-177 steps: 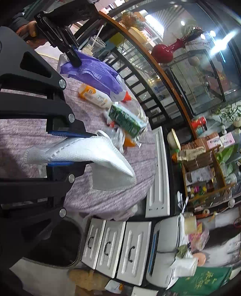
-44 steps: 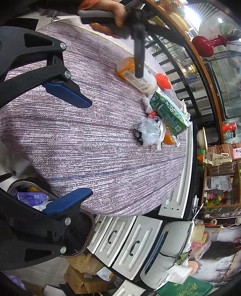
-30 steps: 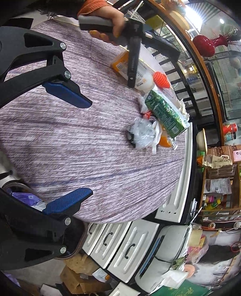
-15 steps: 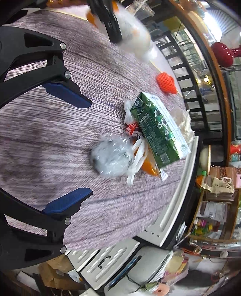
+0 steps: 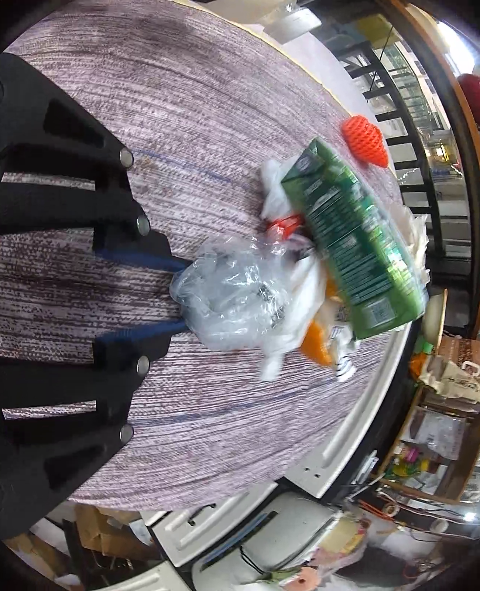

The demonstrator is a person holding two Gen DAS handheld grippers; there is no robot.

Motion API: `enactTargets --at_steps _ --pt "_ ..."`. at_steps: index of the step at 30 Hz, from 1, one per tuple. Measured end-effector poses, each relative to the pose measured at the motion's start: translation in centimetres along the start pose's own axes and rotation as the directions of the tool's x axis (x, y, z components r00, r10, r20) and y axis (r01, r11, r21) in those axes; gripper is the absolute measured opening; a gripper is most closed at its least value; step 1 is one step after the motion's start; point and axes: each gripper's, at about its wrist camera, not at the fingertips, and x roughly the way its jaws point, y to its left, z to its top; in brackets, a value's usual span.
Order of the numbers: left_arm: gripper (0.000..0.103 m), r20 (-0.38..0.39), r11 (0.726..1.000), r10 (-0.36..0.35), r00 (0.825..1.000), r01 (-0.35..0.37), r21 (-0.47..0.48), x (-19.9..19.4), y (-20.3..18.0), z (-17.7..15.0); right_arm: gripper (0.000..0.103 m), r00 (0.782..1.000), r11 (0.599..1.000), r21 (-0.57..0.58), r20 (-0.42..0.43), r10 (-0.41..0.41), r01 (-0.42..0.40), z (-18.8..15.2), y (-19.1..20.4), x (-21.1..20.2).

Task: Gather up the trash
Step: 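Hold the bottle in the left gripper while the right gripper grasps the clear plastic bag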

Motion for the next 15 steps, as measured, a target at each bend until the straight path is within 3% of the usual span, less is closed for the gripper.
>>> enactTargets --at_steps 4,15 --pt "0.06 0.004 1.0 -0.003 1.0 0.003 0.012 -0.2 -0.5 -0.2 0.018 1.0 1.0 0.028 0.0 0.013 -0.013 -0.2 -0.5 -0.2" --pt "0.06 0.009 1.0 -0.008 1.0 0.008 0.027 -0.3 -1.4 -0.7 0.017 0.994 0.993 0.079 0.068 0.084 -0.089 -2.4 -1.7 -3.8"
